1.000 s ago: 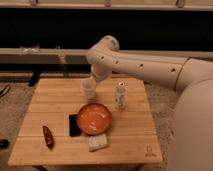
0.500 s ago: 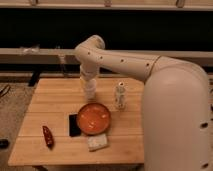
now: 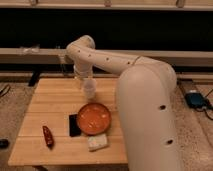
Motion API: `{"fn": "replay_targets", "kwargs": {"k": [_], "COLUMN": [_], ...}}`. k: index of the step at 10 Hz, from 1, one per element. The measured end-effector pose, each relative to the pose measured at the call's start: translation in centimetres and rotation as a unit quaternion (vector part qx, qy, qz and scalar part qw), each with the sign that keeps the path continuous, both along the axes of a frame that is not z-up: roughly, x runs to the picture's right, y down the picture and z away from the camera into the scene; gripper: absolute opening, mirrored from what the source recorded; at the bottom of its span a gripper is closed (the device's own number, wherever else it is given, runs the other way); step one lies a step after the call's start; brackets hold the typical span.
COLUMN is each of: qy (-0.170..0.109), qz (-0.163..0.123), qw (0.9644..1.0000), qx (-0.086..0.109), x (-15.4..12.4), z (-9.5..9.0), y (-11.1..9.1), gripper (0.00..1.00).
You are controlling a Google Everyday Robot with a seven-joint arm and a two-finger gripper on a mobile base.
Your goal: Place the ceramic cup in the ceramic bowl
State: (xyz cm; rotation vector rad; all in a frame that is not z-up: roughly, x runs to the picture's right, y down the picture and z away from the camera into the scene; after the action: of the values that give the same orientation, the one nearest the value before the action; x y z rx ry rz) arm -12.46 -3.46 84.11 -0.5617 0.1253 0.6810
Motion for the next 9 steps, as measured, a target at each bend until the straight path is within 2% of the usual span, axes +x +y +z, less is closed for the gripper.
{"fn": "replay_targets", "kwargs": {"k": [4,7,8,9], "qy": [0.017,0.031,0.036,0.043], "qz": [-0.039,-0.043,-0.043,-0.044], "qw": [0.9988,0.9980,0.9978,0.9974], "qx": [-0.023,-0.034,-0.036,-0.038], "x": [-0.6,-0.3,-0.1,0.1], "z": [2.4,3.9,4.2,4.5], "y": [3.1,4.6,4.8,5.0], "gripper": [0.63,0.63,0.61,0.51]}}
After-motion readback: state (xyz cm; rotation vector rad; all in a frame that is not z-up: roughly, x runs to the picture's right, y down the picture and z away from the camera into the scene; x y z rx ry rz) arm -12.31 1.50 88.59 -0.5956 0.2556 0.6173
